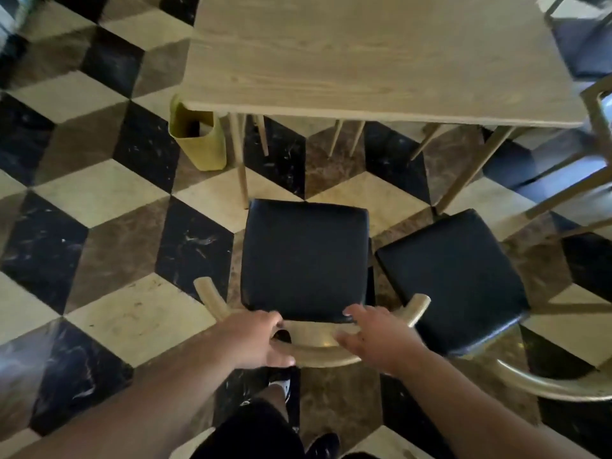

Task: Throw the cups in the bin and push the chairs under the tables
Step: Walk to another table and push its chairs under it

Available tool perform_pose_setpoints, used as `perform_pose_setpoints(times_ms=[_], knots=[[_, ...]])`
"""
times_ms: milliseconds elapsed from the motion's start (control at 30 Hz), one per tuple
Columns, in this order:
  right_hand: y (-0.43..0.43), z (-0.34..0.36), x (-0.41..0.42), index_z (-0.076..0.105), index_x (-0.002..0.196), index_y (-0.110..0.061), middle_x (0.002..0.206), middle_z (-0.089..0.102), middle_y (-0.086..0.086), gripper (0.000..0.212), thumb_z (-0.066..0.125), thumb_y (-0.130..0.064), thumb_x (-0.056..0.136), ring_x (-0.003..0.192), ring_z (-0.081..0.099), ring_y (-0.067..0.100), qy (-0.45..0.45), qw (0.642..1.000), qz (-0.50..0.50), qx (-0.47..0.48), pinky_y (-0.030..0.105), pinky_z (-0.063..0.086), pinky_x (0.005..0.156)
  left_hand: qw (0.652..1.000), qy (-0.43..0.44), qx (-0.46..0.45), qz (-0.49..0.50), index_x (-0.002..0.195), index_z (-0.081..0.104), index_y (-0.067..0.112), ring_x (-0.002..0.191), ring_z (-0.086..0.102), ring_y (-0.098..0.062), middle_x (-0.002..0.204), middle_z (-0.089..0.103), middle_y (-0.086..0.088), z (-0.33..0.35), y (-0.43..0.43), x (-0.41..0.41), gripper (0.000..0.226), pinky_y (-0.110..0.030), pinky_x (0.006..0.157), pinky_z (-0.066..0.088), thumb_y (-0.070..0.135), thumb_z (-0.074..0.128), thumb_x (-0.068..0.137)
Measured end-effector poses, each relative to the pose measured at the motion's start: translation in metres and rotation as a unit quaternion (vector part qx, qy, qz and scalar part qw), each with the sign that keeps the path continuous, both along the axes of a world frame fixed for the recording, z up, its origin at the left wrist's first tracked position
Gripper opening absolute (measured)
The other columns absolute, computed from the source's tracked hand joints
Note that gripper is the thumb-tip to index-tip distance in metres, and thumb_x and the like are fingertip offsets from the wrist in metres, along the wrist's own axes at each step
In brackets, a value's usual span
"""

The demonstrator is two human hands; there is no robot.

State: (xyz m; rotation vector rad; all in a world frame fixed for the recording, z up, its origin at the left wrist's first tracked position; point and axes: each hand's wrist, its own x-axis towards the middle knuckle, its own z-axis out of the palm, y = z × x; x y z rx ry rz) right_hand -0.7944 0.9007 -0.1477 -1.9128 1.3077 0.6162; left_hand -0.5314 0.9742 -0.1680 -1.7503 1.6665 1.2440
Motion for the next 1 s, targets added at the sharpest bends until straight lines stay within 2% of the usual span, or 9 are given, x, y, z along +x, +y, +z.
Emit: perform_pose_setpoints(times_ms=[67,133,200,267,367,467,633,800,1000], knots=[[0.001,-0.017,-0.007,0.048,0.152,-0.031,0.145,0.058,0.000,0.063,0.051,-0.070,0.102,0.134,0.053,0.026,0.049,0.995,0.087,0.030,0.044,0.045,0.109,0.993,-0.052,0.005,-0.109,0.135,0.061,0.034,0.101,0.065,-0.020,0.117,0.070,0.008,-0.019,0.000,0.001,0.077,-0.044,0.092,0.055,0.084,0.067,0.076],[0.002,-0.034,-0.017,0.057,0.137,-0.035,0.131,0.063,0.000,0.053,0.055,-0.071,0.097,0.125,0.057,0.029,0.074,0.974,0.214,0.019,0.049,0.043,0.109,0.979,-0.092,0.002,-0.184,0.131,0.063,0.034,0.098,0.066,-0.023,0.109,0.071,0.006,-0.029,-0.003,-0.002,0.055,-0.045,0.090,0.054,0.065,0.065,0.086],[0.003,-0.044,-0.024,0.062,0.125,-0.035,0.122,0.067,-0.004,0.064,0.053,-0.085,0.086,0.118,0.058,0.025,0.081,0.968,0.238,0.017,0.049,0.040,0.112,0.973,-0.102,0.015,-0.206,0.131,0.060,0.033,0.094,0.065,-0.025,0.107,0.070,0.003,-0.028,-0.007,-0.008,0.041,-0.045,0.087,0.052,0.042,0.062,0.091],[0.001,-0.051,-0.026,0.062,0.125,-0.034,0.120,0.068,-0.005,0.065,0.058,-0.083,0.083,0.116,0.058,0.024,0.074,0.966,0.247,0.014,0.051,0.038,0.113,0.969,-0.116,0.024,-0.217,0.130,0.058,0.031,0.088,0.060,-0.024,0.100,0.065,0.002,-0.023,-0.010,-0.012,0.037,-0.043,0.082,0.048,0.033,0.060,0.093],[-0.009,-0.050,-0.024,0.064,0.122,-0.034,0.110,0.069,-0.005,0.040,0.070,-0.056,0.090,0.107,0.063,0.024,0.064,0.957,0.282,0.004,0.048,0.047,0.099,0.968,-0.130,0.018,-0.212,0.125,0.058,0.032,0.086,0.060,-0.022,0.094,0.062,0.005,-0.019,-0.012,-0.014,0.032,-0.043,0.088,0.049,0.032,0.060,0.093],[-0.019,-0.047,-0.022,0.065,0.117,-0.029,0.104,0.068,-0.002,0.031,0.069,-0.045,0.091,0.097,0.063,0.025,0.070,0.947,0.314,0.018,0.042,0.048,0.079,0.970,-0.129,0.012,-0.204,0.119,0.060,0.034,0.089,0.063,-0.020,0.097,0.065,0.006,-0.019,-0.011,-0.013,0.028,-0.044,0.090,0.048,0.034,0.061,0.090],[-0.047,-0.051,-0.024,0.063,0.111,-0.029,0.102,0.066,-0.003,0.028,0.067,-0.048,0.090,0.094,0.063,0.025,0.061,0.950,0.307,0.016,0.047,0.055,0.086,0.979,-0.113,-0.020,-0.170,0.097,0.052,0.034,0.087,0.060,-0.017,0.093,0.063,0.008,-0.023,-0.029,-0.005,0.017,-0.041,0.089,0.048,0.041,0.064,0.086],[-0.093,-0.053,-0.013,0.064,0.105,-0.030,0.098,0.068,-0.004,0.028,0.069,-0.052,0.088,0.091,0.063,0.025,0.056,0.951,0.303,-0.020,0.045,0.051,0.088,0.978,-0.113,-0.039,-0.173,0.104,0.063,0.034,0.083,0.060,-0.016,0.092,0.065,0.008,-0.029,-0.075,0.012,0.023,-0.041,0.082,0.048,0.045,0.064,0.084],[-0.167,-0.054,0.018,0.064,0.115,-0.028,0.113,0.068,0.001,0.036,0.065,-0.054,0.091,0.106,0.063,0.026,0.060,0.947,0.313,-0.047,0.045,0.042,0.095,0.979,-0.111,-0.053,-0.160,0.099,0.065,0.031,0.073,0.061,-0.017,0.080,0.064,0.007,-0.030,-0.154,0.042,0.022,-0.036,0.067,0.050,0.042,0.065,0.080]])
